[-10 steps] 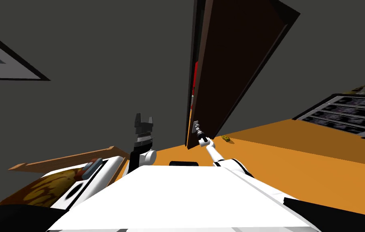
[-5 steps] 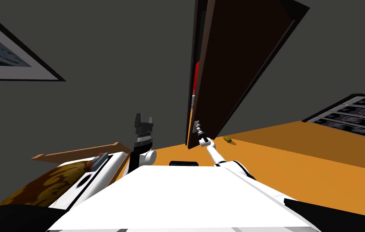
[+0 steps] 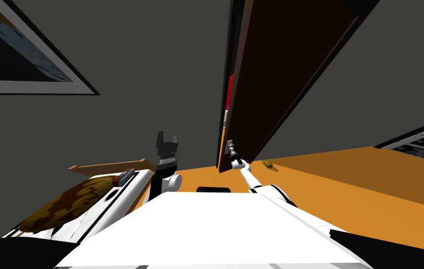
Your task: Pull the door open
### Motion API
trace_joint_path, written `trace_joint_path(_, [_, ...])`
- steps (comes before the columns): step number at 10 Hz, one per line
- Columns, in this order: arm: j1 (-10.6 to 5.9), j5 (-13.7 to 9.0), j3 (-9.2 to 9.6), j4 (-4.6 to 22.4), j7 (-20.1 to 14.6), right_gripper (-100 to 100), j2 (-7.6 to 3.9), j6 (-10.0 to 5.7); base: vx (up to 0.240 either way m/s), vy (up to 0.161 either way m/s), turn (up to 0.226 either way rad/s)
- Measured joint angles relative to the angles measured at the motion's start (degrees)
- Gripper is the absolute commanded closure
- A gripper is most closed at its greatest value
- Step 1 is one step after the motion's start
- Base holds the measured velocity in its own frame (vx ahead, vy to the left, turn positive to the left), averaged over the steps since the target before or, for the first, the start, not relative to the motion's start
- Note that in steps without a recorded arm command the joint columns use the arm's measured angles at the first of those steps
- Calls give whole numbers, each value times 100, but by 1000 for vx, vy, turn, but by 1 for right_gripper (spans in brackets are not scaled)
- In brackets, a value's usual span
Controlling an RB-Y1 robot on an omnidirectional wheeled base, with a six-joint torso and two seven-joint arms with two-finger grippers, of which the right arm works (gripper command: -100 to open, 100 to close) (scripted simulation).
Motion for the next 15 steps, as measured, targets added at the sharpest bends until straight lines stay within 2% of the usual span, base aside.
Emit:
trace_joint_path(1, [61, -48, 7, -124, -123, 100, 7, 56, -38, -42, 112])
trace_joint_path(3, [-63, -249, 23, 126, -482, 100, -51, -95, -53, -58, 127])
trace_joint_path(4, [68, -293, 25, -116, -593, 100, -35, -18, -55, -36, 83])
trace_joint_path(5, [106, -373, 24, -247, -720, 100, -27, 84, -38, -27, 59])
trace_joint_path(6, [81, -422, 34, -214, -840, 100, -45, 88, -46, -25, 113])
trace_joint_path(11, [38, -875, 71, -89, -1668, 100, -159, -83, -48, -50, 114])
trace_joint_path(12, [48, -926, 69, -96, -1795, 100, -145, -115, -45, -52, 106])
trace_joint_path(13, [36, -1010, 61, -100, -1934, 100, -138, -110, -34, -41, 71])
trace_joint_path(14, [99, -1054, 70, -222, -2041, 100, -153, -60, -30, -40, 98])
trace_joint_path(15, [128, -1137, 60, -332, -2170, -100, -172, -14, -68, -57, 130])
